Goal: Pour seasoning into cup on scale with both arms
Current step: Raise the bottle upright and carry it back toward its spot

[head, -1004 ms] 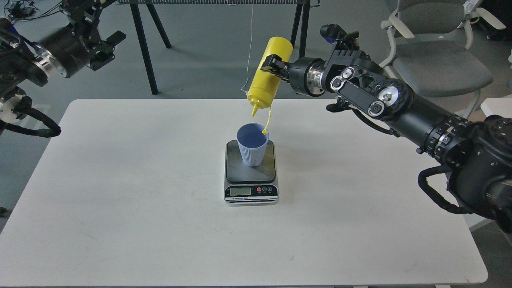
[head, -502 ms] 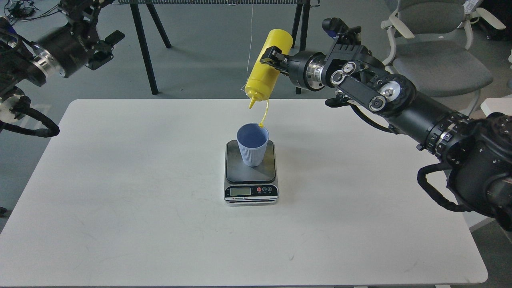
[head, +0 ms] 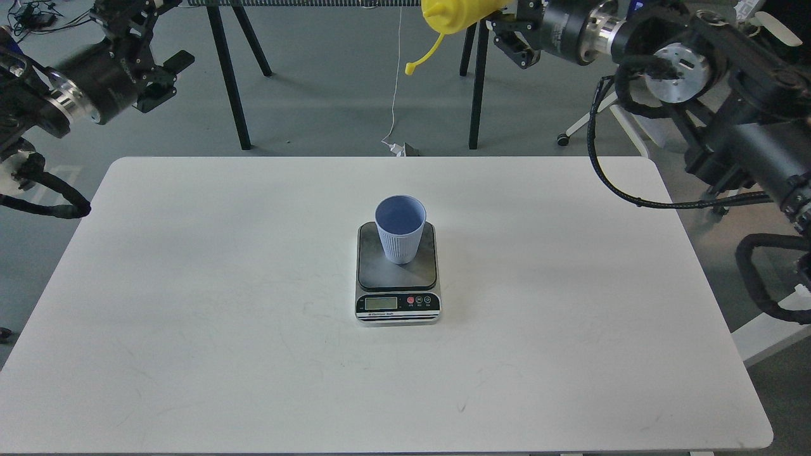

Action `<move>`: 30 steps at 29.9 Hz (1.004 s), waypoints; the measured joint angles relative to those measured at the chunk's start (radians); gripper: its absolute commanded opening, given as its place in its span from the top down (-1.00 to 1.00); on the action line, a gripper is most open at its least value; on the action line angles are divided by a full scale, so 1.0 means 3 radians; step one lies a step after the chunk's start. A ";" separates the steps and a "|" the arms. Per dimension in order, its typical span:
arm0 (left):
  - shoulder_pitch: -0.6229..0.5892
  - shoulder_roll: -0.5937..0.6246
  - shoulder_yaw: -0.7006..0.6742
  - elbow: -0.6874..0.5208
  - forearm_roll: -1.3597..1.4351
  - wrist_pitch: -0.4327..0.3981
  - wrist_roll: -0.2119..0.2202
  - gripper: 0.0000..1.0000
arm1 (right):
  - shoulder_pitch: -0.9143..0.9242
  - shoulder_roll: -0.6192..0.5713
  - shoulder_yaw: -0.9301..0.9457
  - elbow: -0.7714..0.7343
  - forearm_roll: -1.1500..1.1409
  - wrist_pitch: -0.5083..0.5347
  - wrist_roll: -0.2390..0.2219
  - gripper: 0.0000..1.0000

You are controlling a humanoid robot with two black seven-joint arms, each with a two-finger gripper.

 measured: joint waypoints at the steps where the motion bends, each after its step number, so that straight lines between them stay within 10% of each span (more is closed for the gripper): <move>1: 0.0000 -0.0003 0.0004 -0.0001 0.0001 0.0000 0.0000 -0.98 | -0.0053 -0.0128 0.0058 0.0068 0.0224 0.0016 -0.0036 0.63; 14: 0.0000 -0.0087 0.0022 -0.0001 0.0012 0.0000 0.0000 -0.98 | -0.1752 -0.1194 0.0814 0.0877 0.2771 0.0039 -0.0125 0.65; 30: 0.0043 -0.0094 0.0026 0.0000 0.0043 0.0001 0.0000 -0.98 | -0.2806 -0.0069 0.1222 0.0584 0.2878 0.0039 -0.0100 0.61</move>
